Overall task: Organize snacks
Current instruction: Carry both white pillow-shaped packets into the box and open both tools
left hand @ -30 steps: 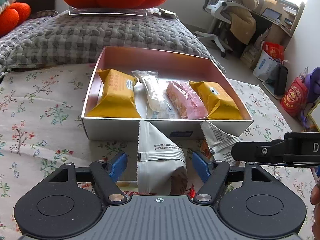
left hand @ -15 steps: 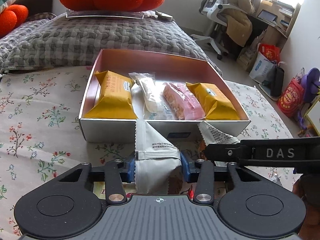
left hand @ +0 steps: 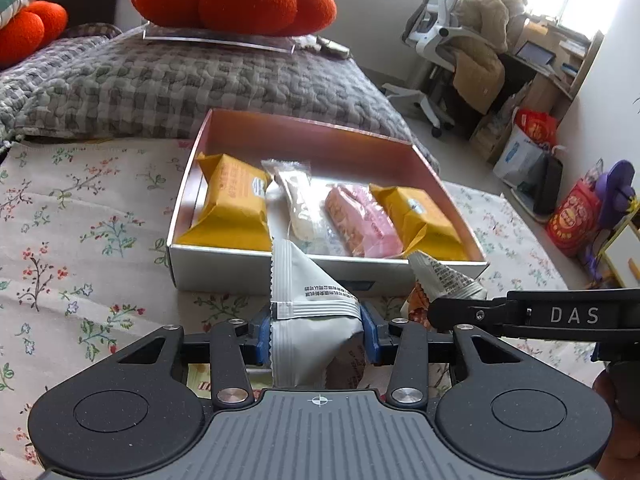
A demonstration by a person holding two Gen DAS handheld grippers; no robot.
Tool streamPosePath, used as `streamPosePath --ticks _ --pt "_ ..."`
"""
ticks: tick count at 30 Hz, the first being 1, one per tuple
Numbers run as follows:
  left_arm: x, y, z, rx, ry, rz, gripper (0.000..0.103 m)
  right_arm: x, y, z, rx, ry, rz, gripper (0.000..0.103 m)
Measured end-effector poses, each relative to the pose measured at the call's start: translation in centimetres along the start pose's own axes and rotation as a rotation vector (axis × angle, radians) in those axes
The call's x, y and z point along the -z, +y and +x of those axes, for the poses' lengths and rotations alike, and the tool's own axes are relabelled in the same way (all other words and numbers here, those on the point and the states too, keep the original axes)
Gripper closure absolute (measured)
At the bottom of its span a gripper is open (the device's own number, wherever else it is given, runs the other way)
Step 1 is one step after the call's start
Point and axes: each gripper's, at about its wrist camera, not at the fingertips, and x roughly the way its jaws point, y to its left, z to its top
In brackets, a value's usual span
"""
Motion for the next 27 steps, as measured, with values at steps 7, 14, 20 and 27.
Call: streamPosePath --ticks 7,14,20,27 --pt "-0.4 -0.2 -0.9 0.028 -0.034 -0.011 0.063 -0.1 -0.4 -0.6 -0.014 -0.012 0.028 0.069" --pt "-0.9 0.0 -1.8 0.061 -0.068 -0.032 0.063 -0.2 -0.2 -1.8 -0.042 -0.046 0.024 0.069" --pt "-1.6 0.3 -2.4 0.084 -0.103 -0.056 0.063 -0.3 -0.2 -2.2 -0.059 -0.060 0.030 0.069" --pt "-2.4 1.4 -2.8 0.102 -0.127 -0.112 0.063 -0.5 -0.2 -2.7 -0.076 -0.074 0.029 0.069"
